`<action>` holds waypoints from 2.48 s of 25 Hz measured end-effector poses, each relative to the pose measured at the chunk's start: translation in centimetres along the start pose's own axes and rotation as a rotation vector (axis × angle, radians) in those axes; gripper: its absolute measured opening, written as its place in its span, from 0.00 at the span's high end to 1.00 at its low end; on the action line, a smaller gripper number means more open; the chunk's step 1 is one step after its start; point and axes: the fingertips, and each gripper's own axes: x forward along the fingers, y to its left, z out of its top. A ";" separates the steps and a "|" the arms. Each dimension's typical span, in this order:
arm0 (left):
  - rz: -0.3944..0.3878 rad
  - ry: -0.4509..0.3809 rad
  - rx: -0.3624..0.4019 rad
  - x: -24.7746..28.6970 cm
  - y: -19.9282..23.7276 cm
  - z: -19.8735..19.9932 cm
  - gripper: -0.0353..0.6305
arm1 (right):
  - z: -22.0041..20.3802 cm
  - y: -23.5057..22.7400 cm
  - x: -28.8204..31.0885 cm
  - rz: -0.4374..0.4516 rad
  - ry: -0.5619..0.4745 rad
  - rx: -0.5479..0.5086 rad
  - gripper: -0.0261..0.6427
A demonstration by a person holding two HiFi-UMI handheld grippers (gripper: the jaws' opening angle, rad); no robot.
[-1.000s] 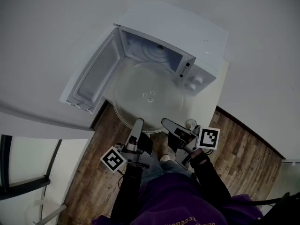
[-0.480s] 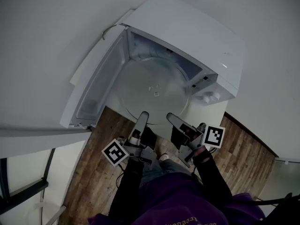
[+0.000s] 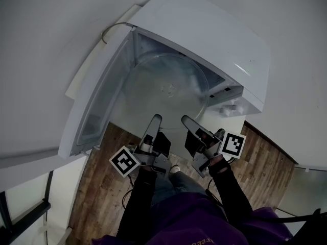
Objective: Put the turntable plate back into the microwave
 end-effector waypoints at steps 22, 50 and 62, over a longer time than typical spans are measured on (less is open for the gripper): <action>-0.001 -0.010 0.025 6.2 2.9 2.6 0.86 | 1.7 -2.7 -0.4 -0.174 -0.074 -0.170 0.75; 0.077 0.064 0.055 15.3 5.7 2.6 0.86 | 2.8 -4.8 -0.2 -0.242 -0.029 -0.162 0.75; 0.116 0.098 0.051 16.7 6.9 2.3 0.85 | 5.5 -4.8 0.9 -0.252 -0.081 -0.171 0.75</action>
